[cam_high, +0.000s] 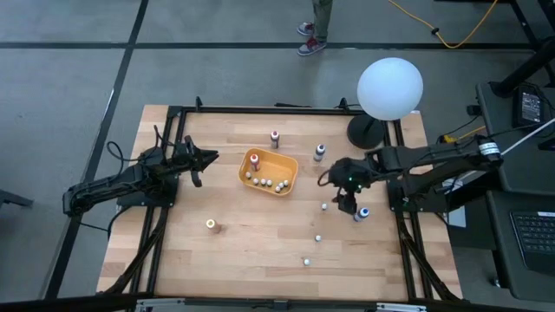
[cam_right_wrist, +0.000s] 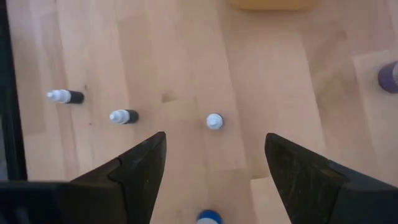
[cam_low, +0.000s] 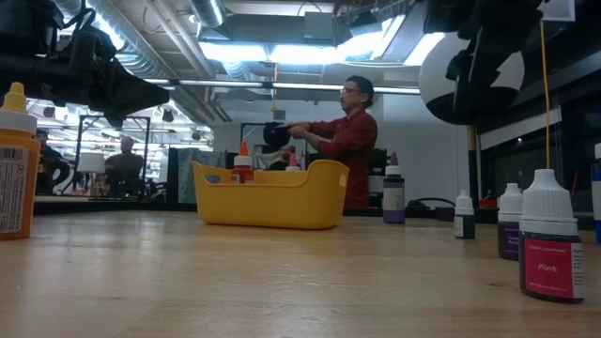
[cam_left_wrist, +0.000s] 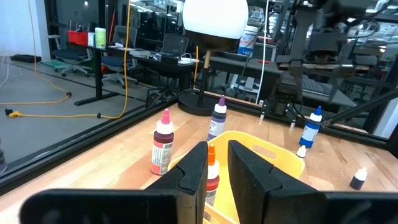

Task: Pick & Place food coloring
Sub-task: Put the small black food coloring bottle into the yellow bin

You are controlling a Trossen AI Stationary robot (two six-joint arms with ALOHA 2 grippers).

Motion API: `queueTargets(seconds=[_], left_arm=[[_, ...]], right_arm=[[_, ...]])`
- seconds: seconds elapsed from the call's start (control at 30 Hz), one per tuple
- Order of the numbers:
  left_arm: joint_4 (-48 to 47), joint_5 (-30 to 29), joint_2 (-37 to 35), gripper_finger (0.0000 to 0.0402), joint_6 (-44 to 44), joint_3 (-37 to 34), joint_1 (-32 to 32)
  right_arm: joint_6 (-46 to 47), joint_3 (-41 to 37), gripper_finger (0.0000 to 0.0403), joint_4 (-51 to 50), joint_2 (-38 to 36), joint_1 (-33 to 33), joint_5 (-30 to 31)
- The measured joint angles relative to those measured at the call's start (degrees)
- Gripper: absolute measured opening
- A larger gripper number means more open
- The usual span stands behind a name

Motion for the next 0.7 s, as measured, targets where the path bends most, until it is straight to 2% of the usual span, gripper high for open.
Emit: queueTargets(seconds=[0.13,0.3,0.53,0.7], left_arm=[[0.0,0.0,0.0,0.0060,0.0,0.0,0.0],[0.0,0.0,0.0,0.0059,0.0,0.0,0.0],[0.0,0.0,0.0,0.0059,0.0,0.0,0.0],[0.0,0.0,0.0,0.0060,0.0,0.0,0.0]], right_arm=[[1.8,-0.1,0.0273,0.1,1.6,3.0,3.3],[5.8,-0.2,0.0273,0.7,6.7,3.1,2.7],[6.3,-0.5,0.0273,1.3,15.8,2.4,2.5],[6.5,-0.5,0.0273,2.7,19.0,2.6,1.7]])
